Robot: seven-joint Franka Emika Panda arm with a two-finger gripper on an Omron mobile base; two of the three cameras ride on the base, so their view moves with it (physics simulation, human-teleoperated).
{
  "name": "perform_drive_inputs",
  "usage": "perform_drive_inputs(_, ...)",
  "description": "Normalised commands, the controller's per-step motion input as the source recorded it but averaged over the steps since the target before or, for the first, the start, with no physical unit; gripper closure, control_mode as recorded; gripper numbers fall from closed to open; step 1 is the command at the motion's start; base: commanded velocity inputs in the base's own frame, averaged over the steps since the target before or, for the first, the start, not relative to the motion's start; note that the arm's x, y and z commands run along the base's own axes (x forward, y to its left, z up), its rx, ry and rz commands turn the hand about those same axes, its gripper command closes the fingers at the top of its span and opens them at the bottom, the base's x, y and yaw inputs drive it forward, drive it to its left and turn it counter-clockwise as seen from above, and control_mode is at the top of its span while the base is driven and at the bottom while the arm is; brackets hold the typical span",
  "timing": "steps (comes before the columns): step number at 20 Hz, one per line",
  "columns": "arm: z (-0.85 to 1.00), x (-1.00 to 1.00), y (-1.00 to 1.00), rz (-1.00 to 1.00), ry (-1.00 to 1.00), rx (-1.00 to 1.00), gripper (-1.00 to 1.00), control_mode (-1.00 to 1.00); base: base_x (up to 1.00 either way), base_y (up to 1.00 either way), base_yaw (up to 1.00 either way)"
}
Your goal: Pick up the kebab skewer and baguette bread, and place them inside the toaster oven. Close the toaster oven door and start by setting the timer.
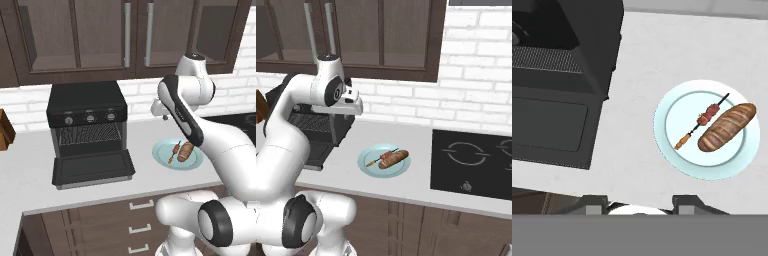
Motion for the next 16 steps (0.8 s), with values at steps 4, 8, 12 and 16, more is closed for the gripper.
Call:
perform_drive_inputs(4, -0.04, -0.22, 0.04, 0.00, -0.18, 0.00, -1.00, -1.00, 0.00, 0.00, 0.00)
perform_drive_inputs(8, -0.01, -0.30, 0.18, 0.00, -0.31, 0.00, -1.00, -1.00, 0.00, 0.00, 0.00)
perform_drive_inputs(12, 0.00, -0.09, 0.30, 0.00, -0.29, 0.00, -1.00, -1.00, 0.00, 0.00, 0.00)
perform_drive_inputs(16, 0.00, 0.00, 0.59, 0.00, -0.25, 0.00, -1.00, -1.00, 0.00, 0.00, 0.00)
